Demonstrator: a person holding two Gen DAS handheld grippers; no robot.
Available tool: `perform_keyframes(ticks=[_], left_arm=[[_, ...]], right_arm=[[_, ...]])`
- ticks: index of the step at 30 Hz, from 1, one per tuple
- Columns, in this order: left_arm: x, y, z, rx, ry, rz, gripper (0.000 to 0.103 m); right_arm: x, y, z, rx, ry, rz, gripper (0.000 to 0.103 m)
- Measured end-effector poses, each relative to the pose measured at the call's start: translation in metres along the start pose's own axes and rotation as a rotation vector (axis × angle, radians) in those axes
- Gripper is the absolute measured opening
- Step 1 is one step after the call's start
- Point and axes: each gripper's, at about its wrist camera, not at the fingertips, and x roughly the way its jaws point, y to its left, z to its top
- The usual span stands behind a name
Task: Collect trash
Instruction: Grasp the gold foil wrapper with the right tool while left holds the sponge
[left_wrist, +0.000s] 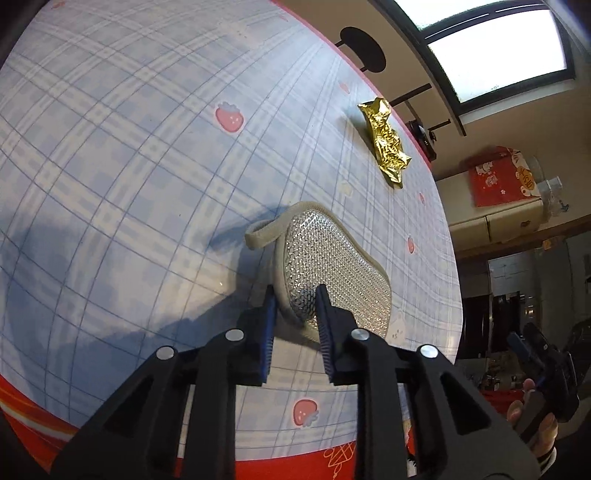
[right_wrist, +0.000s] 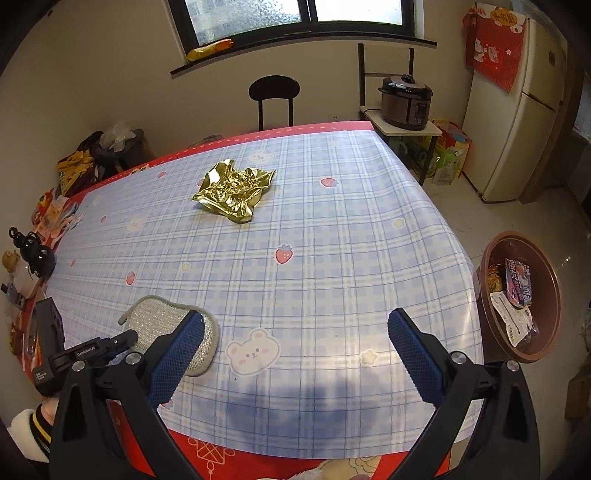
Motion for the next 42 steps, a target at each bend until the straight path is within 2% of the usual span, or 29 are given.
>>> perform_keyframes(ticks=[9,18,23,27,30,35,36,39,42], left_arm=[[-0.06,-0.03,0.02,0.147,-0.138,0.036,0.018],[-0.125,-0.052,0.04,0.317,-0.291,0.169,0.018],[-0.135,-0.037,0.05,0.279,-0.316,0.182,0.018],[-0.136,-0.025,0.054,0.251,-0.315,0.176,0.018],[-0.135,-0.014,0.059,0.224,-0.315,0.165,0.018],[-0.138,-0.001,0.07,0.19,-0.325,0.15,0.018],[-0.138,0.001,0.072,0.186,-0.326,0.146,0.018],[-0.139,0.006,0.077,0.177,-0.331,0.141,0.018],[-0.141,0.011,0.079,0.166,-0.334,0.136,0.018]], right_arm=[[0.008,0.017,0.006,-0.035,0.006,0.033,0.098],[0.022,0.043,0.018,-0.106,0.005,0.066,0.098],[0.047,0.061,0.035,-0.217,-0.011,0.028,0.098],[0.079,0.076,0.055,-0.274,0.004,0.066,0.098],[0.112,0.095,0.076,-0.311,0.017,0.107,0.098],[0.179,0.143,0.104,-0.459,0.03,0.069,0.098],[0.192,0.153,0.108,-0.494,0.033,0.055,0.094],[0.228,0.176,0.118,-0.579,0.055,-0.02,0.075],[0.256,0.184,0.123,-0.586,0.1,-0.059,0.067]])
